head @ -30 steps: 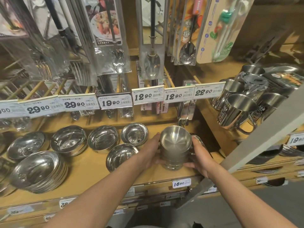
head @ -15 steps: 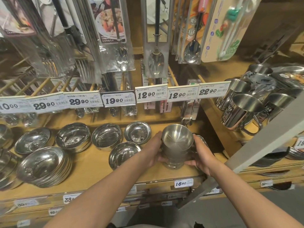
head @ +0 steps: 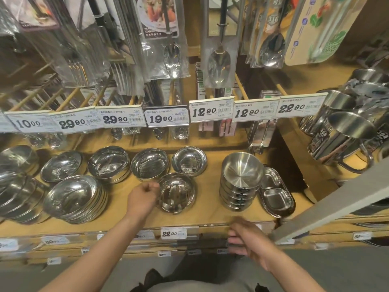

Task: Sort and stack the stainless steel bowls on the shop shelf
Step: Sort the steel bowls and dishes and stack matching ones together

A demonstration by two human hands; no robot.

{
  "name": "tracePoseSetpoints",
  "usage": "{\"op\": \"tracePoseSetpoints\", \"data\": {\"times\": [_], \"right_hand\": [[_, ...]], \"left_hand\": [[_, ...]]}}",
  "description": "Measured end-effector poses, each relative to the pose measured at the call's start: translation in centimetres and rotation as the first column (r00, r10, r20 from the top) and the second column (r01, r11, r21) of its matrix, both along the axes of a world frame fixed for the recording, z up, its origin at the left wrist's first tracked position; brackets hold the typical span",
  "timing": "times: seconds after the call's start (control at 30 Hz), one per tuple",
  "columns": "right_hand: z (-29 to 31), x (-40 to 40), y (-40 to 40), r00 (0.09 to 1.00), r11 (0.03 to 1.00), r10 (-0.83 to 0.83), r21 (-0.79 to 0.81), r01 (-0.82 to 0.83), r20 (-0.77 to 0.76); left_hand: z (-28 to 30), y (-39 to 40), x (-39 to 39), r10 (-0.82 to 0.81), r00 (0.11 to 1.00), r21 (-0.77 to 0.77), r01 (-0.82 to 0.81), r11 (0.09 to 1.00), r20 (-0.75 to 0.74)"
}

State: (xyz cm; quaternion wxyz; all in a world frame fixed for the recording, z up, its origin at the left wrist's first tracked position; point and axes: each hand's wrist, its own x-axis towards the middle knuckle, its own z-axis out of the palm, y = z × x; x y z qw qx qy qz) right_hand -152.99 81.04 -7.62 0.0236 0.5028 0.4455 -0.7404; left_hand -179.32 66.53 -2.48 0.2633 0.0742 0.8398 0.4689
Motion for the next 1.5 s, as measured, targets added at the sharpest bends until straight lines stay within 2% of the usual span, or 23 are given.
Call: {"op": "tracePoseSetpoints", "data": {"times": [0.1,0.2,0.27,0.4,0.7,0.8,0.93,1.0,1.1,1.2,1.27,1.33,1.4,1.5], "right_hand": [[-0.2,-4.7,-1.1,0.997,0.991,0.073,0.112,-0.07,-0.02],[0.4,-9.0,-2.0,0.99,0.969,0.126,0.223,-0.108,-0.065],[0.6,-11.1,-2.4,0.987,0.953,0.132,0.285,-0.1,-0.094],[0.0,-12.9,-3.2,0.996,0.917,0.087,0.39,-0.08,0.0],[-0.6,-13.5,-3.8,0.986,0.885,0.123,0.438,-0.159,0.108],[0.2,-15.1,-2.7,0.989,0.863,0.067,0.49,-0.124,0.131],[2.2,-17.7,-1.8,0.986,0.706,0.017,0.696,-0.131,0.168],[3.0,-19.8,-1.6,0.987,0.668,0.048,0.73,-0.144,0.151],[4.1,-23.0,-1.6,0.979,0.644,0.106,0.738,-0.2,0.173],[4.0,-24.8,-1.9,0.982,0.645,0.106,0.741,-0.186,0.154],[3.7,-24.8,-2.2,0.986,0.642,0.083,0.75,-0.162,0.142],[3.3,-24.2,-2.4,0.987,0.658,0.076,0.736,-0.159,0.144],[3.3,-23.4,-2.3,0.987,0.692,0.047,0.707,-0.145,0.157],[3.1,-22.1,-1.5,0.98,0.71,0.035,0.685,-0.163,0.196]], "left_hand": [[-1.4,-0.9,-1.5,0.039,0.999,-0.092,-0.036,0.995,0.031],[-2.6,-0.6,-1.4,-0.033,0.99,-0.098,0.047,0.994,0.139],[-3.3,-0.3,-1.1,-0.072,0.99,-0.108,0.086,0.99,0.12],[-3.8,-0.4,-0.7,-0.097,0.989,-0.104,0.109,0.989,0.113],[-3.7,-3.0,-1.9,-0.126,0.98,-0.135,0.148,0.98,0.155],[-3.8,-3.7,-2.9,-0.107,0.978,-0.119,0.129,0.984,0.182],[-3.8,-4.6,-3.9,-0.137,0.97,-0.125,0.164,0.979,0.203],[-3.4,-4.7,-5.0,-0.157,0.968,-0.152,0.188,0.97,0.194],[-2.9,-3.8,-7.8,-0.143,0.986,-0.203,0.159,0.966,0.091],[-2.8,-1.8,-10.7,0.023,0.967,-0.104,0.003,0.995,0.252],[-3.0,-0.7,-12.2,0.128,0.908,-0.055,-0.115,0.992,0.398],[-3.1,-0.1,-13.2,0.169,0.859,-0.004,-0.191,0.982,0.483],[-2.9,0.5,-13.8,0.164,0.841,0.014,-0.2,0.98,0.515],[-2.8,1.1,-14.0,0.107,0.848,-0.016,-0.115,0.993,0.519]]}}
